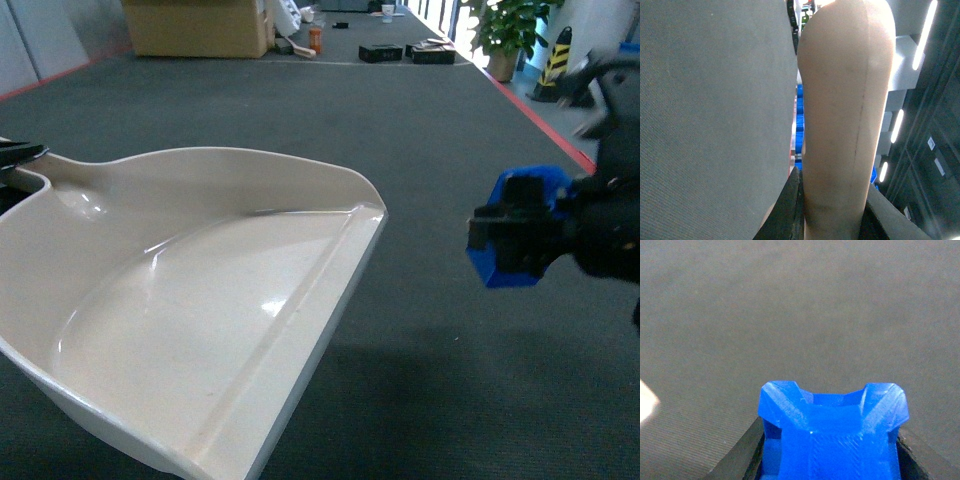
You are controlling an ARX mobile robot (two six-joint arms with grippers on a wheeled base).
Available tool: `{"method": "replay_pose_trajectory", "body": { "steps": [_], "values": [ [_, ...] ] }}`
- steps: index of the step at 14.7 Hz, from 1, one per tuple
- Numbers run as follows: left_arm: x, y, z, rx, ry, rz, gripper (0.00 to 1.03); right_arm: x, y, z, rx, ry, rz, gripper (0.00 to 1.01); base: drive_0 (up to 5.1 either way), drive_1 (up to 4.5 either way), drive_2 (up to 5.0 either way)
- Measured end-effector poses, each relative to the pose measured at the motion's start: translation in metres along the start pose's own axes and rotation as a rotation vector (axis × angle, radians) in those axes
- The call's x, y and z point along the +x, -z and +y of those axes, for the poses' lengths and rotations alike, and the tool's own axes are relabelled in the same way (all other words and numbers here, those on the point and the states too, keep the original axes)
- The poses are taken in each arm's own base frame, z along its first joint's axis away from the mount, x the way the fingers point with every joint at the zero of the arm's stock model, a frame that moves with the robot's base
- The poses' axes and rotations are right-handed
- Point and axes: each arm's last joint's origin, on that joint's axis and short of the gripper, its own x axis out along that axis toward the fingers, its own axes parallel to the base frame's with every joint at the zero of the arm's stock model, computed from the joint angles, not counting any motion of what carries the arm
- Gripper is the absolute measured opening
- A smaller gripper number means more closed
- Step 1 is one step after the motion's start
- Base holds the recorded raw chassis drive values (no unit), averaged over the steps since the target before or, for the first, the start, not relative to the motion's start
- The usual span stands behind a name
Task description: Place part in tray to right shelf
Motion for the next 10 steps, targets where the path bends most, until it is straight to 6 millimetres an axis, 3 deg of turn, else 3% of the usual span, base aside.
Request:
{"method": "replay_pose_trajectory", "body": {
  "steps": [2, 4, 6, 9, 10],
  "values": [
    [0.0, 0.0, 0.0, 0.0, 0.0, 0.0, 0.18, -0.037, -0.035, 0.014, -0.029, -0.035, -0.154, 0.47, 0.0, 0.0, 0.0],
    [0.0, 0.0, 0.0, 0.0, 0.0, 0.0, 0.18, -0.055, -0.058, 0.039, 0.013, -0.176, -0.279, 0.47, 0.0, 0.0, 0.0],
    [0.0, 0.0, 0.0, 0.0, 0.0, 0.0, 0.18, -0.047, -0.062, 0.069, 0.128, -0.338, -0.267, 0.47, 0.0, 0.0, 0.0],
    [0.0, 0.0, 0.0, 0.0, 0.0, 0.0, 0.18, -0.02, -0.043, 0.105, 0.268, -0.513, -0.104, 0.46, 0.0, 0.0, 0.0],
    [0.0, 0.0, 0.0, 0.0, 0.0, 0.0, 0.18, -0.014, -0.041, 0.11, 0.298, -0.542, -0.084, 0.52, 0.0, 0.0, 0.0]
  ]
}}
